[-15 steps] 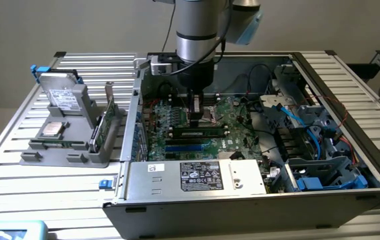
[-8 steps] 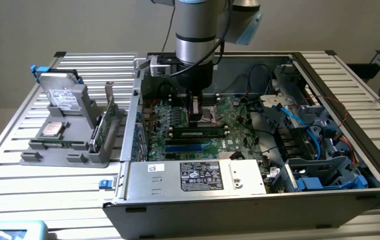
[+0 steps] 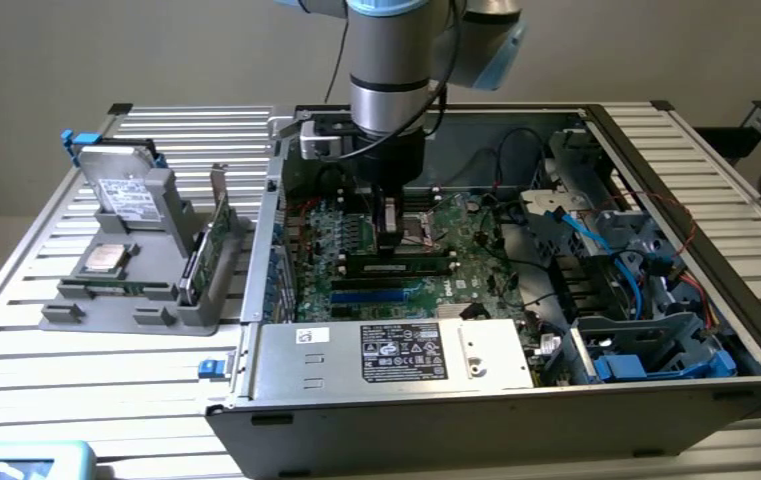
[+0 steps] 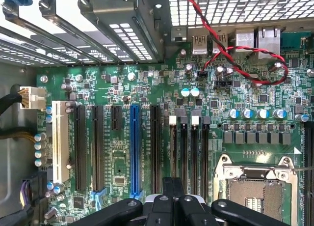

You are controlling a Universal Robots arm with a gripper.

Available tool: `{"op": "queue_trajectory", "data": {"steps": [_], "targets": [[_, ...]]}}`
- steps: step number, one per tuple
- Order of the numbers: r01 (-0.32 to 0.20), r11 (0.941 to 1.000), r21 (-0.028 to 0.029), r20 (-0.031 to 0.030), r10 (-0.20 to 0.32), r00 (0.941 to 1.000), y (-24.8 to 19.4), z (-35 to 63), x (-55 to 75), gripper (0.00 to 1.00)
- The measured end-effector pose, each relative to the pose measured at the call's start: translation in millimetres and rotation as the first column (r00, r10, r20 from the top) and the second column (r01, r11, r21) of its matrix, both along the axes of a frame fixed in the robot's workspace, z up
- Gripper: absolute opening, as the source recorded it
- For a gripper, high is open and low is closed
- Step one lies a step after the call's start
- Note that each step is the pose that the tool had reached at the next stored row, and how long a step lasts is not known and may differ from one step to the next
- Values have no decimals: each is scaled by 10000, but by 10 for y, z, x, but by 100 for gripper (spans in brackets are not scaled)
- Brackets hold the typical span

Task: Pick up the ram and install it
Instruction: 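Press down the ram until it locks into place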

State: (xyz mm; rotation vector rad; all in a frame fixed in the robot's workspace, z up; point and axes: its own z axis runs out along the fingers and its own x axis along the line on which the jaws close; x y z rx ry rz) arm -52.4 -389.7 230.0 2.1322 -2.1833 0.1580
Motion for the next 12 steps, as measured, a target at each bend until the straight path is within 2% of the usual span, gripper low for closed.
{"op": "queue_trajectory", "data": {"steps": [12], "targets": [[1,10000,-1,2,-1,10000,0,-57,-9,11]]}}
